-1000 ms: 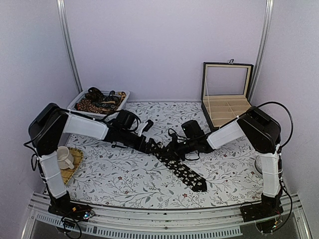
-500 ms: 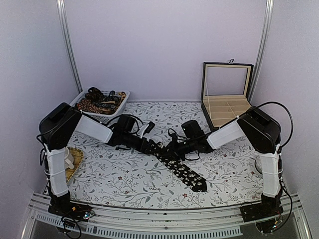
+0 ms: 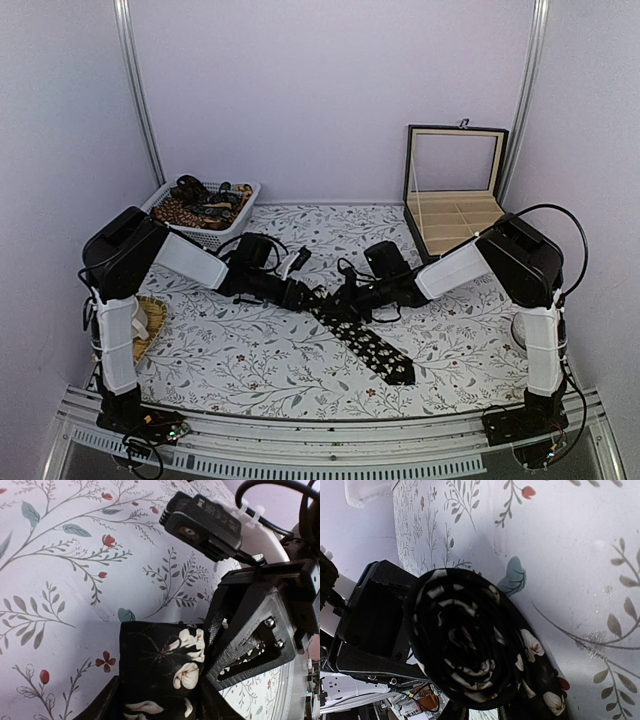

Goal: Roll the ties
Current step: Roll the tie at the center of the board.

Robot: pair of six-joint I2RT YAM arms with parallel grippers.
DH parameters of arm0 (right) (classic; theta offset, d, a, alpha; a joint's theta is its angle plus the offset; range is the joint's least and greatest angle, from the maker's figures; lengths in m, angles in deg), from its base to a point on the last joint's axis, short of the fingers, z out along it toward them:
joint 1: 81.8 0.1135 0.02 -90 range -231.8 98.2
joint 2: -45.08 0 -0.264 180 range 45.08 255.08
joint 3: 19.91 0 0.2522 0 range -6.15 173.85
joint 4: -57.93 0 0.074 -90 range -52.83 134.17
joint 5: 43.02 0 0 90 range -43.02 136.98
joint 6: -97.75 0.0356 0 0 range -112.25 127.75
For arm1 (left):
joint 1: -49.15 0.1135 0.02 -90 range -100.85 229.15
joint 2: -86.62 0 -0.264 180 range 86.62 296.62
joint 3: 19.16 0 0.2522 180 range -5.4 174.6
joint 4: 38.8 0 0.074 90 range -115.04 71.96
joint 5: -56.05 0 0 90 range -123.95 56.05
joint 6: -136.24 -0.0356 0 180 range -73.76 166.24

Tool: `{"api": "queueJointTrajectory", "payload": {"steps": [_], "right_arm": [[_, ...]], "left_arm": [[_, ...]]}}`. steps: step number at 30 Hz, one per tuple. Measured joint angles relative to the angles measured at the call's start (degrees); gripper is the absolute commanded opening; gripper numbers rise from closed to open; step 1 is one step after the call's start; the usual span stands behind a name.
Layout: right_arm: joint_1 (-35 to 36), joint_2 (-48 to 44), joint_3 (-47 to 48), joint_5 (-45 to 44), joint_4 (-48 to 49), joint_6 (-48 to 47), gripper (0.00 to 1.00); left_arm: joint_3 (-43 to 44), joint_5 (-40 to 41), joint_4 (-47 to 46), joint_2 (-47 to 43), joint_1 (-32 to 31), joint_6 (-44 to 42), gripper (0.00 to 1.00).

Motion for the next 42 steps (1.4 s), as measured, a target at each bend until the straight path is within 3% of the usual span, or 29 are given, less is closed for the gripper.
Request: {"api": "queueJointTrajectory", "payload": {"steps": [3,10,14,20,31,38,42], "right_arm": [[-0.1,0.0,0.0,0.0,-0.1,-0.2,0.2],[-0.2,-0.1,0.4,0.1,-0.4,-1.4,0.42],[-0.3,-0.5,1.8,0.7,-3.0,-4.2,0.46],[-1.0,-7.6,1.2,-0.9,-12.7,-11.4,0.48],[-6.4,-31.8,-7.9,-4.7,-21.4,-21.3,0.49],[-9.4,-34.0,-15.3,-5.5,-23.1,-22.3,0.49],[-10.2,-34.0,-16.3,-5.6,-23.7,-22.3,0.49]], "left_arm": [[0.0,0.6,0.0,0.0,-0.2,0.1,0.37],[-0.3,4.6,1.2,-1.5,-1.4,0.5,0.18],[-0.3,10.9,3.8,-3.5,-3.6,-0.4,0.12],[0.6,24.5,7.8,-5.7,-8.5,-3.3,0.11],[5.9,55.3,15.9,-4.8,-19.4,-7.8,0.06],[15.9,74.7,23.8,3.1,-26.5,-10.0,0.06],[20.2,81.8,27.9,6.7,-28.8,-10.2,0.06]]}}
